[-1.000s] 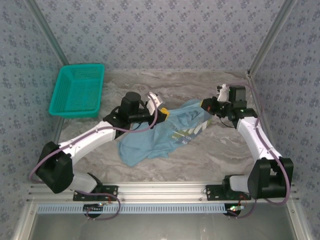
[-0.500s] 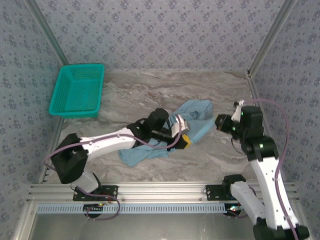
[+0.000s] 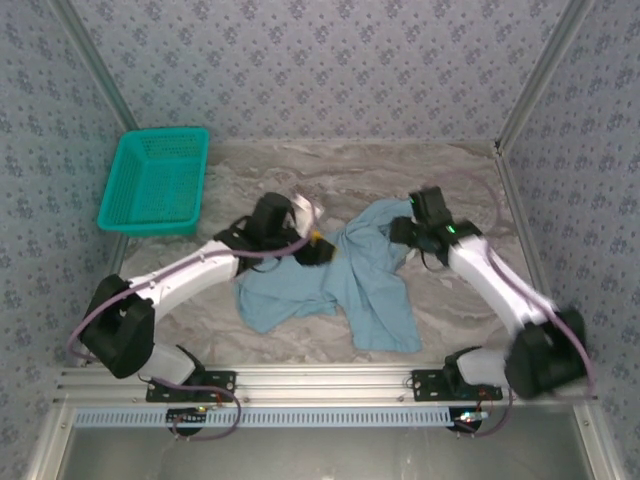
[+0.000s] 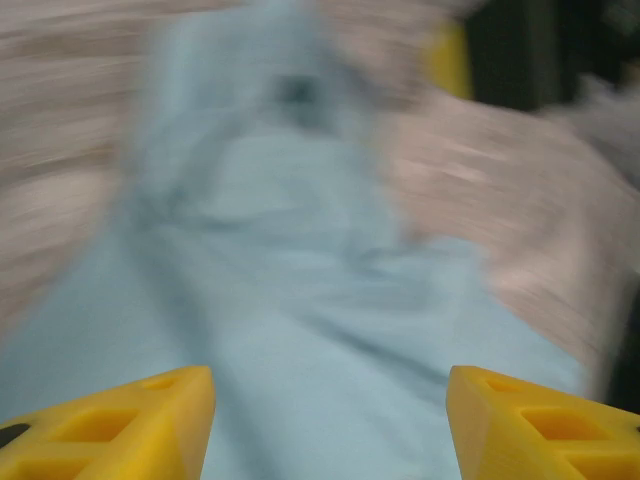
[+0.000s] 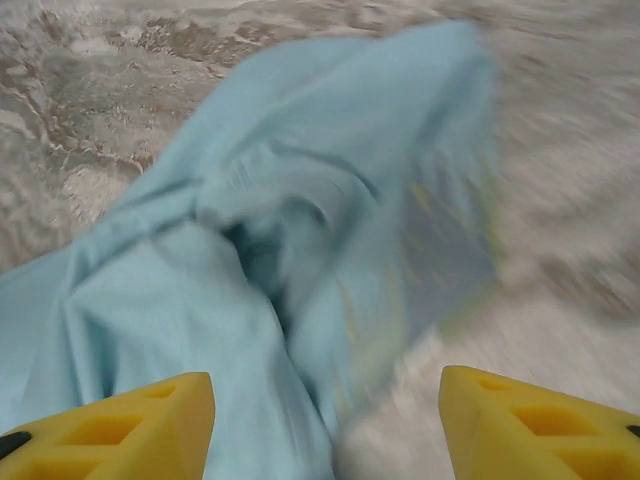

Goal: Fold the inside-out t-shirt

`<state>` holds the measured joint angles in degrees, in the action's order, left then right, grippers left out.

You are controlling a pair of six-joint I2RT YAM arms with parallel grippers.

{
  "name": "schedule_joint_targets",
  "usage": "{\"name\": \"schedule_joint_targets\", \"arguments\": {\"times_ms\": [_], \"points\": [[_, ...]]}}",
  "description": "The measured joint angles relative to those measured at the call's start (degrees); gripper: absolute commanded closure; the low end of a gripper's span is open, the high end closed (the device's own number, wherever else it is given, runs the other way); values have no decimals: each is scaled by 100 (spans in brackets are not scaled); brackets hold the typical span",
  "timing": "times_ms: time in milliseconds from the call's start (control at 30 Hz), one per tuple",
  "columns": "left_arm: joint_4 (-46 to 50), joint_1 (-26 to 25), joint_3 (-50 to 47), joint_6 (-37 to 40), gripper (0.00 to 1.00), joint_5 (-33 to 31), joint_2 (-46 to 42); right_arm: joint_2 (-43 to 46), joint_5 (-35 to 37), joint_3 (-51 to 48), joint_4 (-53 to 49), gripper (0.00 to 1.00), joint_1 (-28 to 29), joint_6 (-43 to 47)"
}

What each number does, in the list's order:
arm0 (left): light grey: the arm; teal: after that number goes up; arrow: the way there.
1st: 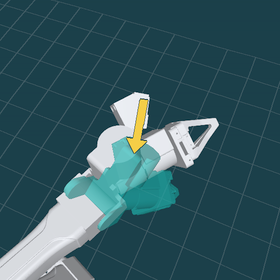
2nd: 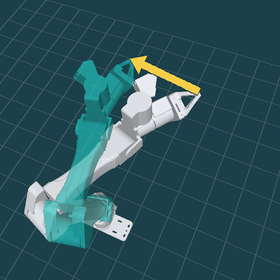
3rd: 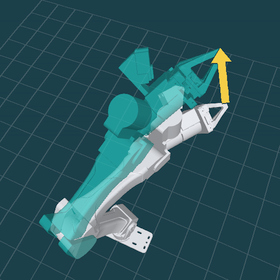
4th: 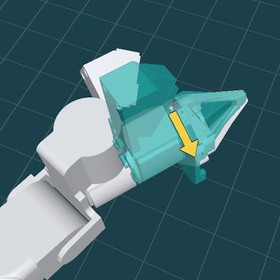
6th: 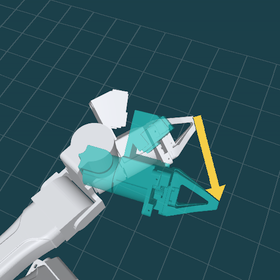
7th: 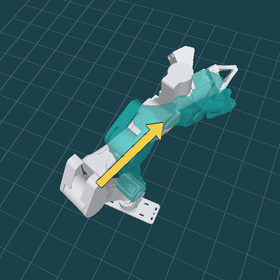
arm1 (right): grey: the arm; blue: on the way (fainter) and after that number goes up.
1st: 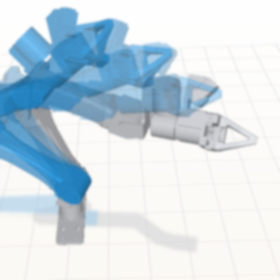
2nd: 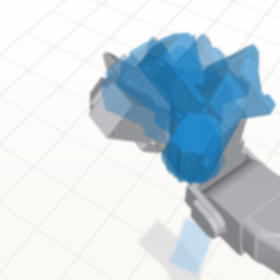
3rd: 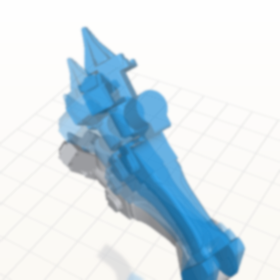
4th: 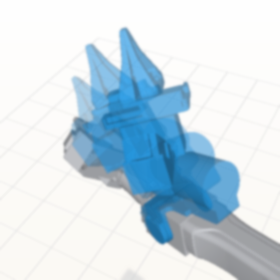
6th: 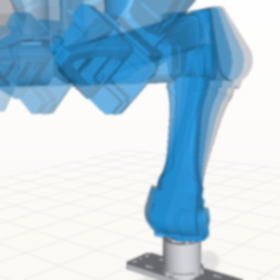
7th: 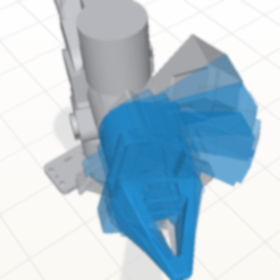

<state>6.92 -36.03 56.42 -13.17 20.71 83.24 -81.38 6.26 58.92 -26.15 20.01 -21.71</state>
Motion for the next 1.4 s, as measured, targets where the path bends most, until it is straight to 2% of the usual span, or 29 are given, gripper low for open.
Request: {"name": "schedule_joint_targets", "arguments": {"times_ms": [100, 167, 267, 367, 500, 533, 567, 667, 733, 900, 1000, 1133, 1200, 1267, 1333, 1400], "points": [[479, 767, -225, -503, 29, -817, 13, -1381, -221, 798, 267, 26, 17, 297], [802, 1034, -411, -728, 29, -1132, 87, -2059, -267, 1314, 330, 24, 28, 461], [1115, 1154, -527, -914, 29, -1279, 402, -2649, -236, 1847, 308, 20, 72, 612], [1198, 1150, -527, -1016, 33, -1176, 820, -3005, -96, 2133, 254, 23, 131, 686], [1193, 1150, -527, -1110, 48, -957, 1152, -3432, 17, 2371, 72, 46, 120, 763], [1176, 1176, -527, -1128, 55, -901, 1158, -3521, 22, 2413, 44, 55, 96, 763], [1126, 1193, -527, -1150, 64, -787, 1172, -3600, 22, 2450, 13, 66, 66, 745], [986, 1176, -522, -1222, 94, -487, 1294, -3705, -35, 2575, -70, 91, -52, 789], [940, 1182, -490, -1268, 100, -378, 1357, -3709, -140, 2723, -118, 100, -153, 874], [778, 1478, -153, -1353, 100, -476, 1150, -3528, -575, 3484, -190, 100, -446, 1255], [629, 1711, 127, -1373, 100, -868, 444, -3036, -1119, 3963, -181, 100, -684, 1478], [258, 1849, 245, -1342, 100, -1508, -994, -1847, -2127, 4085, -9, 98, -992, 1681], [-39, 1843, 28, -1298, 100, -1738, -1766, -1097, -2531, 3773, 225, 91, -1038, 1749], [-195, 1836, -444, -1283, 100, -1869, -2389, -151, -2911, 3040, 564, 86, -1012, 1700], [-201, 1840, -1005, -1285, 93, -1888, -2826, 629, -3134, 2142, 807, 73, -931, 1545], [-81, 1845, -1672, -1314, 70, -1886, -3001, 1283, -3128, 1086, 918, 64, -901, 1276]]}}
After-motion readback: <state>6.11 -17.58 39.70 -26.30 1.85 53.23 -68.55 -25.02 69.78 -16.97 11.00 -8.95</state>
